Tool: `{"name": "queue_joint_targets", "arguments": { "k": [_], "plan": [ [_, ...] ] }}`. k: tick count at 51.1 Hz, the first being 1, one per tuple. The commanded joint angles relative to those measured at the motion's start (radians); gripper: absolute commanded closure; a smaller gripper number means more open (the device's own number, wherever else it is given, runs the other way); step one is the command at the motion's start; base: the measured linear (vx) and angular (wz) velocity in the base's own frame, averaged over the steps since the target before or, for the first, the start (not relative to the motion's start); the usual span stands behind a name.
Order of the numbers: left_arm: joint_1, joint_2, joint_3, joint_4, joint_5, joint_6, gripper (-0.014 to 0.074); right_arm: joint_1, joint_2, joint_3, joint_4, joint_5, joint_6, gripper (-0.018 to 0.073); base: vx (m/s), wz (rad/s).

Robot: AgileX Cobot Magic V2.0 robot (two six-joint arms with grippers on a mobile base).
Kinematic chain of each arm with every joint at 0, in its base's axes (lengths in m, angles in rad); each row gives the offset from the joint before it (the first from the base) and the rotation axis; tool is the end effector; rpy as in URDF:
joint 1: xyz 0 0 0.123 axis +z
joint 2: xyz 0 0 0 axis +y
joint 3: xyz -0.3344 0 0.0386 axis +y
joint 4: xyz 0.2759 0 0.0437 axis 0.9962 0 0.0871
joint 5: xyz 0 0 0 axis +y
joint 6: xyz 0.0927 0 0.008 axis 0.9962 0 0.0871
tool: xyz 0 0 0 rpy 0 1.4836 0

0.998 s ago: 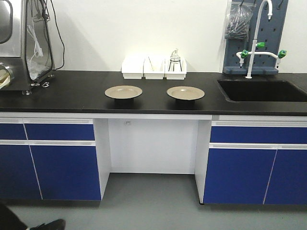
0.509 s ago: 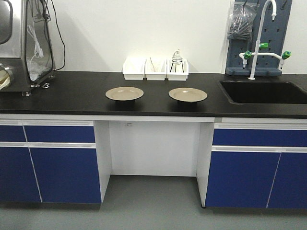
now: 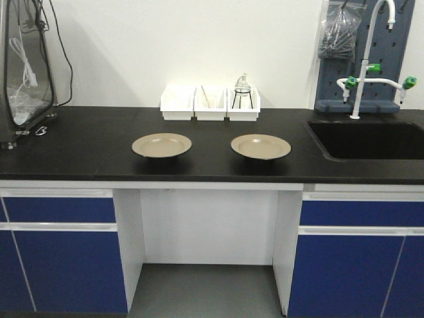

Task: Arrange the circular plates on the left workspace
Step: 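Drive the base forward up to the counter with the two tan plates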

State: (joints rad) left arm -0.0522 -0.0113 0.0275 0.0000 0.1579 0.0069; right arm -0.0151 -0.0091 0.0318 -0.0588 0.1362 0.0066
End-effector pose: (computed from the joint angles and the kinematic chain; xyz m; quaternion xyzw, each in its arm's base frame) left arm 0.0344 -0.0018 0.1889 0.0218 0.7368 -0.0153 0.6756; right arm 0.0349 -0.0013 0.1892 -0.0107 0.7318 -0.0257 0.6809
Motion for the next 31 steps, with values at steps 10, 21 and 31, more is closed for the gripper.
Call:
{"name": "queue_joint_targets", "arguments": {
  "k": [10,21,31],
  "plan": [
    [-0.004,-0.015,0.02,-0.012,-0.083,-0.007,0.0596,-0.006,-0.014,0.018,-0.002,-0.077,-0.007,0.0561,0.45,-0.01],
    [-0.004,-0.015,0.02,-0.012,-0.083,-0.007,0.0596,-0.006,-0.014,0.018,-0.002,-0.077,-0.007,0.0561,0.47,-0.01],
    [-0.004,-0.015,0.02,-0.012,-0.083,-0.007,0.0596,-0.006,-0.014,0.018,-0.002,-0.077,-0.007,0.0561,0.47,-0.01]
  ]
}}
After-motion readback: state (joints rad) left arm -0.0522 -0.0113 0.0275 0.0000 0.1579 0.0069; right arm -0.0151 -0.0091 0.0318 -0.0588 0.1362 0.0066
